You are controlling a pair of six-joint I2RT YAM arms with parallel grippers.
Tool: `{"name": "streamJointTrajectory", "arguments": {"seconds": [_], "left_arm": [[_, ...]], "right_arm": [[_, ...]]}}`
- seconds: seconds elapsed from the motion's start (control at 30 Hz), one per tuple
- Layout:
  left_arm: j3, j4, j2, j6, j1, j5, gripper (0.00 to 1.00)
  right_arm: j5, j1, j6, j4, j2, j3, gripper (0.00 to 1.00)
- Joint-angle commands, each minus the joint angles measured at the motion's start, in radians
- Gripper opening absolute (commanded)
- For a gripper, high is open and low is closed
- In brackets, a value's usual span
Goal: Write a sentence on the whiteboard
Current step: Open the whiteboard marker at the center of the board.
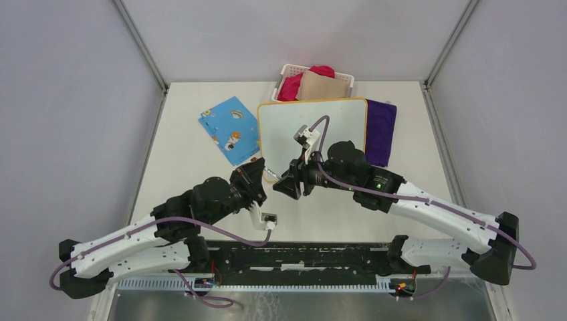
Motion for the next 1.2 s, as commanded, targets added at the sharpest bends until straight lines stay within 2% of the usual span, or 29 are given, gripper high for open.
{"name": "streamJointTrajectory", "arguments": {"seconds": [0.0,0.2,0.27,0.4,0.43,0.5,0.57,0.63,0.67,0.83,0.93,1.07,1.17], "left_arm": [[-0.006,0.055,-0.017,0.058,-0.006,-0.01,0.02],[-0.006,0.053,-0.022,0.066,-0.006,-0.001,0.02],[-0.006,0.051,-0.023,0.067,-0.007,-0.001,0.02],[-0.014,0.051,-0.031,0.058,-0.006,0.0,0.04],[-0.016,0.051,-0.035,0.048,-0.006,0.001,0.09],[-0.017,0.05,-0.041,-0.001,-0.005,0.007,0.25],[-0.012,0.046,-0.044,-0.102,-0.006,0.018,0.47],[0.013,0.02,-0.04,-0.261,-0.005,0.028,0.96],[0.029,0.011,-0.037,-0.364,-0.005,0.033,0.99],[0.055,0.085,-0.032,-1.017,-0.005,-0.017,1.0],[0.049,0.139,-0.02,-1.348,-0.005,-0.062,1.0],[-0.013,0.308,-0.02,-1.763,-0.003,0.036,1.0],[-0.023,0.434,0.04,-1.994,0.015,0.099,1.0]], "right_arm": [[-0.03,-0.016,0.024,0.076,0.023,0.01,0.55],[-0.082,-0.027,0.034,0.09,0.065,0.038,0.44],[-0.096,-0.03,0.037,0.094,0.075,0.041,0.38],[-0.102,-0.03,0.029,0.102,0.076,0.031,0.2],[-0.094,-0.031,0.022,0.102,0.068,0.023,0.16],[-0.068,-0.031,-0.001,0.096,0.046,0.006,0.08],[-0.018,-0.03,-0.032,0.073,0.015,-0.018,0.01],[0.057,-0.032,-0.068,0.042,-0.027,-0.049,0.0],[0.09,-0.031,-0.086,0.032,-0.058,-0.073,0.0],[0.233,-0.031,-0.172,0.039,-0.216,-0.204,0.0],[0.277,-0.031,-0.215,0.058,-0.293,-0.268,0.0],[0.279,-0.03,-0.26,0.088,-0.357,-0.326,0.0],[0.281,-0.032,-0.269,0.108,-0.376,-0.35,0.0]]}}
